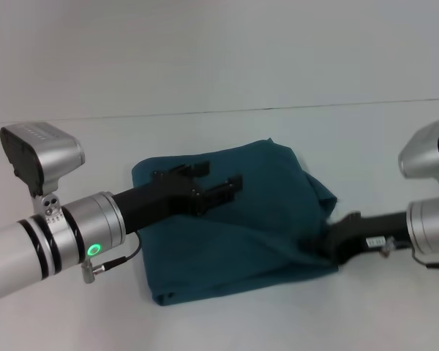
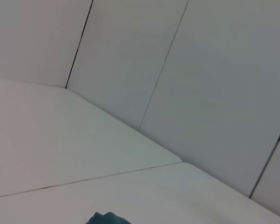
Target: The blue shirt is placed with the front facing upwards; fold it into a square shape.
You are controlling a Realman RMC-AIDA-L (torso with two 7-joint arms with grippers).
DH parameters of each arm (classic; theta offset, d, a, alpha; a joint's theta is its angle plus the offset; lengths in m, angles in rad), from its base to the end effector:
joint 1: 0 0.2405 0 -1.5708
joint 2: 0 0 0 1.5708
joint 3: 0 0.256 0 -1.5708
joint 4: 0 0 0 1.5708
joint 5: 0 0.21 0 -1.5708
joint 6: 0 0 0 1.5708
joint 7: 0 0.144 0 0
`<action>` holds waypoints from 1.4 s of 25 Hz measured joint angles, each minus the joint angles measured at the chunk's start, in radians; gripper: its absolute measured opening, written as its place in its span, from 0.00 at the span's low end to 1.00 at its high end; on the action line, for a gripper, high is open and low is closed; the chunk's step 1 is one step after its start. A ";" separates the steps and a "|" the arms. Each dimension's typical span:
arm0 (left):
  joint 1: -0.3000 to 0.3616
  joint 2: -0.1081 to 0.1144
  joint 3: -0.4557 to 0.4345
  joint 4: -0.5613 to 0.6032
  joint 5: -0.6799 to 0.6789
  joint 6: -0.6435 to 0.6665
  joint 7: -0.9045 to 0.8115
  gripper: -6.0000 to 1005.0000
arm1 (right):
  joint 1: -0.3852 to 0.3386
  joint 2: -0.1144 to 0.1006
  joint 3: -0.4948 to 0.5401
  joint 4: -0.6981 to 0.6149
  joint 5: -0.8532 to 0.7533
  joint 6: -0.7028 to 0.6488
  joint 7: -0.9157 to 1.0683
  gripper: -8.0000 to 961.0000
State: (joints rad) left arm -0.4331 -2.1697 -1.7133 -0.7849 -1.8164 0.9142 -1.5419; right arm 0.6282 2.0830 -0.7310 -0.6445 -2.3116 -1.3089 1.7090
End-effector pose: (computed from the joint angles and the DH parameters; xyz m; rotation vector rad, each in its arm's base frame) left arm -0.1937 0.3579 -0.0750 -2.4451 -0.8447 -0.8461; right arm 0.2805 0.3589 -0.0215 -2.6688 0.9680 0.2196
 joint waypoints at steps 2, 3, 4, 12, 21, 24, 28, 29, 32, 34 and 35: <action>0.001 0.002 0.000 0.000 0.002 -0.001 0.001 0.75 | -0.017 0.000 -0.020 -0.015 -0.020 -0.023 0.008 0.04; 0.003 0.002 0.000 -0.001 0.002 -0.001 0.002 0.75 | -0.028 0.001 -0.027 -0.024 -0.032 -0.036 0.007 0.04; 0.004 0.003 -0.002 -0.002 0.002 -0.002 0.004 0.75 | -0.036 0.002 -0.030 -0.031 -0.040 -0.045 0.004 0.04; 0.038 0.005 -0.011 -0.018 0.004 0.010 0.052 0.75 | -0.109 0.003 0.024 -0.079 0.113 -0.145 -0.104 0.04; 0.160 -0.003 -0.094 -0.114 -0.007 0.020 0.095 0.75 | -0.044 0.015 -0.005 0.099 0.366 0.012 -0.244 0.05; 0.194 -0.002 -0.150 -0.111 -0.034 0.055 0.121 0.75 | 0.021 0.017 -0.043 0.215 0.382 0.083 -0.313 0.05; 0.220 -0.002 -0.183 -0.105 -0.069 0.087 0.151 0.75 | 0.101 0.018 -0.123 0.327 0.383 0.177 -0.336 0.05; 0.222 -0.001 -0.188 -0.103 -0.070 0.089 0.152 0.75 | 0.110 0.018 -0.156 0.341 0.381 0.191 -0.330 0.05; 0.223 0.002 -0.193 -0.098 -0.071 0.091 0.155 0.75 | 0.112 0.016 -0.261 0.334 0.380 0.170 -0.292 0.05; 0.222 0.002 -0.194 -0.094 -0.071 0.090 0.161 0.75 | 0.101 0.012 -0.330 0.311 0.380 0.146 -0.245 0.05; 0.219 0.002 -0.194 -0.090 -0.071 0.089 0.164 0.75 | 0.095 0.010 -0.357 0.298 0.380 0.139 -0.228 0.05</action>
State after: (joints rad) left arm -0.2140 -2.1674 -1.9071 -0.8754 -1.8872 1.0028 -1.3776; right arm 0.7230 2.0929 -1.0882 -0.3465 -1.9316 -1.1694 1.4812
